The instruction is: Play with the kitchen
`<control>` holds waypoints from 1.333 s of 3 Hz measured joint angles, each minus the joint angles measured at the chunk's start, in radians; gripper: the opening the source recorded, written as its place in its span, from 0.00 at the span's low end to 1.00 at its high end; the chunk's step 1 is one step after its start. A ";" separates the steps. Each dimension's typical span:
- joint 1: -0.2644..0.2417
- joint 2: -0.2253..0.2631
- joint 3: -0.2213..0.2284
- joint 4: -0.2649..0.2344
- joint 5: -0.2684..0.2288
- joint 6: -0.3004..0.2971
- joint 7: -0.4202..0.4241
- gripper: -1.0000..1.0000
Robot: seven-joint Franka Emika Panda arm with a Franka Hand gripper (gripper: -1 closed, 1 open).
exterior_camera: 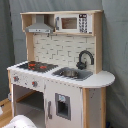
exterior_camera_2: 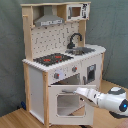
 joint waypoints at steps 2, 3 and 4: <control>-0.010 0.001 0.026 -0.041 0.000 -0.053 0.197 1.00; 0.001 0.002 0.049 -0.105 0.000 -0.085 0.262 1.00; 0.014 0.002 0.051 -0.182 0.000 -0.145 0.289 1.00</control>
